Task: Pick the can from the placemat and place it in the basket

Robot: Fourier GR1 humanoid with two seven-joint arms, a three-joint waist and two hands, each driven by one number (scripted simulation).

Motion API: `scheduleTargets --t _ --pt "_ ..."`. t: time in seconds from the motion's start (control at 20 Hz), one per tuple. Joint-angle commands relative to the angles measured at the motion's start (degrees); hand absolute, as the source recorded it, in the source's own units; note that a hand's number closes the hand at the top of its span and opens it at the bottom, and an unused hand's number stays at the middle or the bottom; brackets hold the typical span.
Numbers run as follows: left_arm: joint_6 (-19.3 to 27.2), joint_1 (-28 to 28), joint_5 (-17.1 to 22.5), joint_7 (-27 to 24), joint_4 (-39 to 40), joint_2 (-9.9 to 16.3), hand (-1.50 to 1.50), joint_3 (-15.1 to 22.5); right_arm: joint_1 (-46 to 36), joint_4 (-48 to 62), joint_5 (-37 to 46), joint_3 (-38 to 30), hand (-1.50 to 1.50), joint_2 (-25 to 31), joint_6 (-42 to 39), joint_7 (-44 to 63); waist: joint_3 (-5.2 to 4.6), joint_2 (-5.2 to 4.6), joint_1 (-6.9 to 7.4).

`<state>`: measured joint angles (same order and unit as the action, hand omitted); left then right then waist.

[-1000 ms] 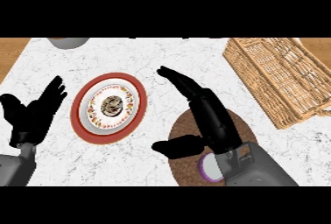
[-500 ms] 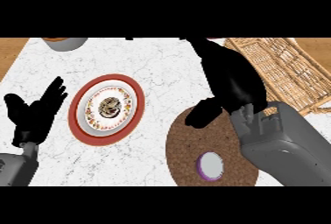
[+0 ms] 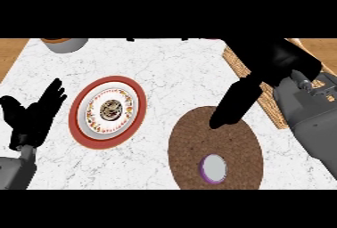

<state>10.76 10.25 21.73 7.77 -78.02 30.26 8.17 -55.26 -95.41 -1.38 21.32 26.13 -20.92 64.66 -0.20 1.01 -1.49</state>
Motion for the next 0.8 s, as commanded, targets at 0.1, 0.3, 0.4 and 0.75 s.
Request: scheduleTargets --t 0.1,0.3,0.4,0.75 --pt "0.6 -0.8 0.0 0.6 -0.9 -0.8 0.00 -0.5 1.0 -8.1 -15.2 -3.3 -1.50 5.0 -5.9 17.2 0.12 0.29 -1.15" --pt "-2.2 -1.6 0.4 -1.1 1.1 1.3 0.00 -2.6 6.9 -18.3 -19.1 -5.8 -1.50 11.3 -0.6 17.3 0.15 -0.01 -1.03" --pt "-0.6 -1.3 -1.3 -1.6 0.5 -0.4 0.00 -1.7 10.1 -22.3 -17.6 -7.9 -1.50 13.9 1.6 15.1 0.17 -0.29 -0.68" --pt "-0.7 2.3 -1.7 3.5 -1.2 -1.0 0.00 -1.5 26.7 -34.1 -9.6 -4.0 -1.50 14.0 8.1 9.8 0.22 -0.68 -0.13"
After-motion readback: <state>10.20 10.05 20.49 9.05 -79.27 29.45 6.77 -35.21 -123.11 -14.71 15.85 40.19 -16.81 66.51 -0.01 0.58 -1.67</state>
